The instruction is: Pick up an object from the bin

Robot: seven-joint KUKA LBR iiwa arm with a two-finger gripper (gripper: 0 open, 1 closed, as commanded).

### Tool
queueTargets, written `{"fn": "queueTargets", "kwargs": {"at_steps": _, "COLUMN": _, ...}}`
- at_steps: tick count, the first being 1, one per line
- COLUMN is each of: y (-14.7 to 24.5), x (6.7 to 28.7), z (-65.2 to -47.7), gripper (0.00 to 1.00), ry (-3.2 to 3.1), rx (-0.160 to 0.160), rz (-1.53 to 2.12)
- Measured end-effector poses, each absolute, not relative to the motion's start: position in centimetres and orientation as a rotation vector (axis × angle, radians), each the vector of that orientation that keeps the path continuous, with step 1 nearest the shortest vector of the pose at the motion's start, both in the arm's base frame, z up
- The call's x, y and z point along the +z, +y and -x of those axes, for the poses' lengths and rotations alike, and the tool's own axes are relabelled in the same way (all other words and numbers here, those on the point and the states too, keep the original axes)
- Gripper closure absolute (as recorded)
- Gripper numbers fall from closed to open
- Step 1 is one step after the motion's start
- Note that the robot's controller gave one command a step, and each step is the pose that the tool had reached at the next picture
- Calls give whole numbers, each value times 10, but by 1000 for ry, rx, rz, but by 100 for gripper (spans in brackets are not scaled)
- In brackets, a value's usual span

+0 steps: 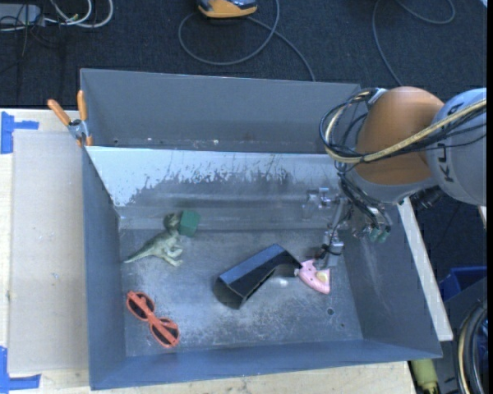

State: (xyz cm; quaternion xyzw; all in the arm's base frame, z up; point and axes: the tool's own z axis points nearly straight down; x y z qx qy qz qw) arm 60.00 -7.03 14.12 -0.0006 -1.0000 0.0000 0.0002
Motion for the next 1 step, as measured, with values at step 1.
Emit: {"fn": "queueTargets", "kwargs": {"at_steps": 1, "y": -13, "x": 94, "z": -590, "gripper": 0, "ry": -3108, "rx": 0, "rz": -440}}
